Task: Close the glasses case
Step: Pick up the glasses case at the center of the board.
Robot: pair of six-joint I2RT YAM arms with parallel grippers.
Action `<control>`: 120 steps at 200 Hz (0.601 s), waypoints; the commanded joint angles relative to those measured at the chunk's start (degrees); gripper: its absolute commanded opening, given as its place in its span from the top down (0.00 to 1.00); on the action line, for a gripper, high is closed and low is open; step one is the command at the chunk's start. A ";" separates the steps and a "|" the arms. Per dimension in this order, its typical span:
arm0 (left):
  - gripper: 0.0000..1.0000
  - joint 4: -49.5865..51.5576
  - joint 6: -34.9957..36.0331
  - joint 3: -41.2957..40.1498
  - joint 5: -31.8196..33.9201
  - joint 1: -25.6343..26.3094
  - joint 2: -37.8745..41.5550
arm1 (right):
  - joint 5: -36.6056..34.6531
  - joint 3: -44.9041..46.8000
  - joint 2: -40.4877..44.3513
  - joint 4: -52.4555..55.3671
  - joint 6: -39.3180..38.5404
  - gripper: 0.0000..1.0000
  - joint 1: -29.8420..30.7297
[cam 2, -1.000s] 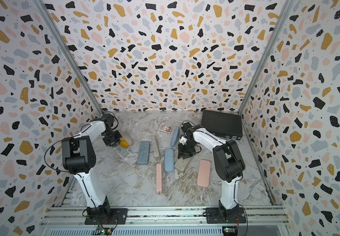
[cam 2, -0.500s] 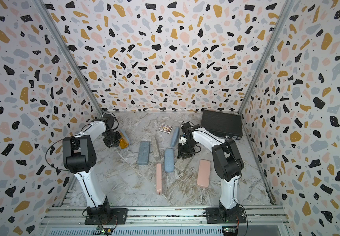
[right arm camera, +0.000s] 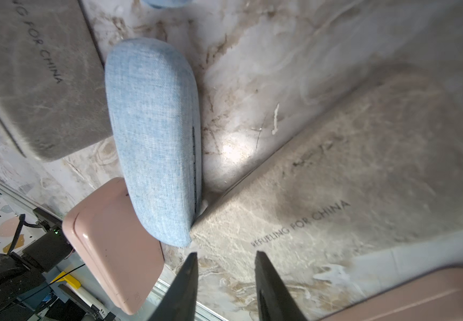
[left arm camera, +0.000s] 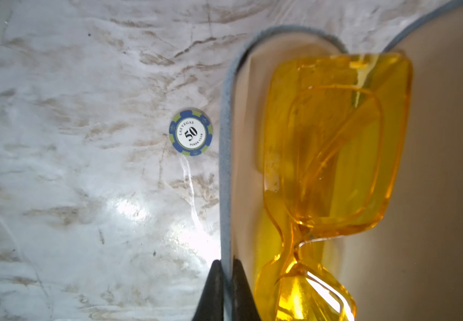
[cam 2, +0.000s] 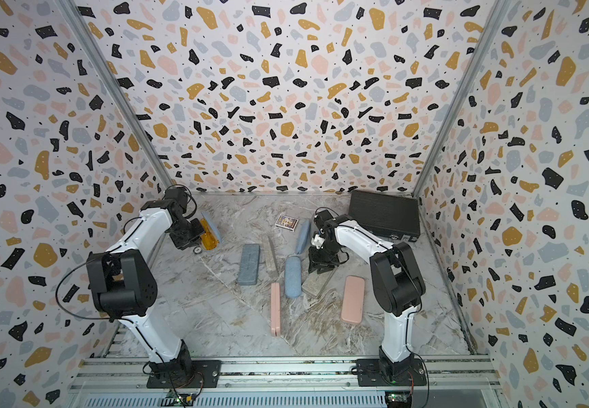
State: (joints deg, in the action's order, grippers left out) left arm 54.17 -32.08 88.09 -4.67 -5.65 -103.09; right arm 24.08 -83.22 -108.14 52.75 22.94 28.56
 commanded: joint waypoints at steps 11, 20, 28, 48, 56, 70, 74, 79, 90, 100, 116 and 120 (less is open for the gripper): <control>0.92 4.24 1.90 -1.83 -2.98 2.04 8.09 | -3.70 2.38 7.35 0.94 2.39 0.63 -0.09; 0.92 5.43 2.22 -2.25 -2.68 3.15 9.89 | -4.51 3.45 8.99 0.76 2.89 0.63 -0.08; 0.92 6.66 2.46 -2.68 -2.76 4.29 11.48 | -5.28 4.43 10.60 0.74 3.29 0.63 -0.14; 0.92 8.01 2.54 -4.41 -3.12 8.46 15.47 | -8.04 7.49 14.90 0.69 4.89 0.62 -0.24; 0.92 8.57 2.38 -4.81 -2.94 10.82 16.94 | -8.93 8.64 16.60 0.75 5.43 0.62 -0.18; 0.92 9.64 1.81 -4.96 -2.27 15.87 18.52 | -10.80 10.66 19.61 0.86 6.78 0.62 -0.27; 0.92 9.97 1.56 -4.88 -2.08 17.23 18.67 | -11.19 11.25 20.42 0.84 7.20 0.62 -0.38; 0.92 10.27 1.42 -4.66 -1.90 19.11 18.86 | -11.77 11.93 21.52 0.89 7.59 0.62 -0.55; 0.92 10.89 0.94 -4.06 -1.06 23.73 18.73 | -12.98 13.32 23.67 1.08 8.70 0.61 -0.99; 0.92 11.25 0.79 -3.38 -0.24 27.51 18.19 | -13.84 14.56 25.54 1.38 9.51 0.61 -1.67; 0.92 11.79 0.46 -2.11 0.52 32.16 16.37 | -14.85 16.20 28.17 2.15 10.25 0.60 -3.14; 0.92 11.83 0.42 -1.84 0.68 33.26 15.83 | -15.20 16.53 28.69 2.38 10.36 0.60 -3.59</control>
State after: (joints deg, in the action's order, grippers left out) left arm 64.07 -30.94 83.79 -5.48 22.79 -85.78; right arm 12.82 -68.29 -83.35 52.62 30.79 26.96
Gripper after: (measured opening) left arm 0.081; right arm 0.394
